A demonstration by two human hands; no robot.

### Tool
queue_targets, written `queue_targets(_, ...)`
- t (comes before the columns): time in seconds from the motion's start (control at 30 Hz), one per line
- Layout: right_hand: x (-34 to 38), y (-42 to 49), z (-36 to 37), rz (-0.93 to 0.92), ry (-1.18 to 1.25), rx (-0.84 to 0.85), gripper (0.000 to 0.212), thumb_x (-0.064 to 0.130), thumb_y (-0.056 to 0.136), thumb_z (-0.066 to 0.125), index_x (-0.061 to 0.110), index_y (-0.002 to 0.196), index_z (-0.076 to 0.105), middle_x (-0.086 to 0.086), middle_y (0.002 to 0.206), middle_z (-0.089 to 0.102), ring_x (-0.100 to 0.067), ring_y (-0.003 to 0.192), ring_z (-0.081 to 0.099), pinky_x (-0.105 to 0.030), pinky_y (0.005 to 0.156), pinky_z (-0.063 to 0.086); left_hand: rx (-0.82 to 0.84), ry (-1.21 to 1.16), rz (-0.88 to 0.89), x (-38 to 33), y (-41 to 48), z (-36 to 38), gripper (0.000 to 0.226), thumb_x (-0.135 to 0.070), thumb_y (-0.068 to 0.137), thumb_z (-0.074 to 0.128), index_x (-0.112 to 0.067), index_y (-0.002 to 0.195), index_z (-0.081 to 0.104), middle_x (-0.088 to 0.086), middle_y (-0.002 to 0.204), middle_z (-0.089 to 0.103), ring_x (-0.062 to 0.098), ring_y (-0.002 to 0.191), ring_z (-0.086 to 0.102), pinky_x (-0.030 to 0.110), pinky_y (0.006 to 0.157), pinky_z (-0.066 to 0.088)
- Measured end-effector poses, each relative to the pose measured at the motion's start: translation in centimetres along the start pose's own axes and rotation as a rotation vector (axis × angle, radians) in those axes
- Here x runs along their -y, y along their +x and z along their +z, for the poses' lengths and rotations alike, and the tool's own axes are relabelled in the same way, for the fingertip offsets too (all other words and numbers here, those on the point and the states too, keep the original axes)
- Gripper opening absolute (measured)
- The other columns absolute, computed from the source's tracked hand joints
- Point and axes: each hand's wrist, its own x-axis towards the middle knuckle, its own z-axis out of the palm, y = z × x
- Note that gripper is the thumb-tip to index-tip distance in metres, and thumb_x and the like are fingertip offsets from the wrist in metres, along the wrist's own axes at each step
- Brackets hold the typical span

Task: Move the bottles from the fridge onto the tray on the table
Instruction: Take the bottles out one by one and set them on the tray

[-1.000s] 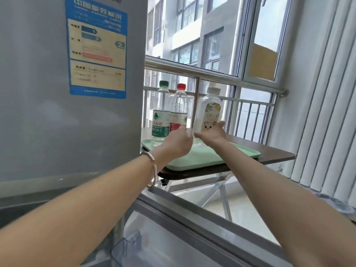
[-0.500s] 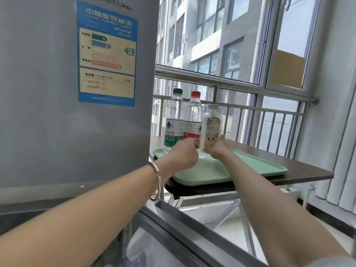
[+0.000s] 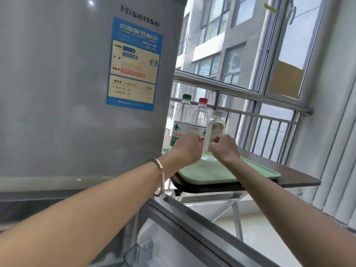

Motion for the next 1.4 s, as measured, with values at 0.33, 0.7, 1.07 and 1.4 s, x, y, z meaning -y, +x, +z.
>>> queue_targets(0.33,8.6,-12.7,-1.7,-0.293,-0.275,0.283,0.026,0.020,0.085,0.049,0.010,0.104,0.064,-0.010,0.092,0.070,-0.030,0.079,0.063,-0.035,0.064,0.050,0.001,-0.023,0.071,2.1,-8.6,-4.7,0.025,-0.009,0.089,0.046,-0.006,0.103,0.067,0.012,0.105,0.069,0.027,0.097,0.063,0.032,0.083,0.051)
queue_targets(0.7,13.3,-22.4,7.2,-0.391,-0.318,0.590,0.026,0.022,0.074,0.044,0.013,0.092,0.061,-0.013,0.095,0.069,-0.036,0.089,0.067,-0.036,0.067,0.050,0.101,0.042,-0.054,13.1,-20.3,-6.8,0.028,-0.021,0.087,0.049,-0.015,0.110,0.063,0.009,0.108,0.070,0.029,0.099,0.064,0.040,0.085,0.052)
queue_targets(1.07,15.4,-30.3,20.7,-0.308,-0.196,0.896,0.031,0.020,0.082,0.053,0.011,0.112,0.054,-0.016,0.110,0.065,-0.034,0.101,0.063,-0.035,0.075,0.051,0.244,0.139,-0.381,26.8,-26.7,-4.9,0.016,-0.020,0.088,0.049,-0.010,0.080,0.058,0.014,0.089,0.068,0.030,0.081,0.064,0.037,0.066,0.051)
queue_targets(1.4,16.4,-31.6,29.1,-0.273,-0.200,1.025,0.040,0.018,0.086,0.054,0.012,0.125,0.047,-0.012,0.113,0.061,-0.032,0.103,0.060,-0.032,0.074,0.047,0.002,0.223,-0.865,39.3,-26.8,-3.3,0.056,-0.029,0.088,0.058,-0.002,0.133,0.039,0.021,0.132,0.050,0.036,0.114,0.056,0.041,0.089,0.051)
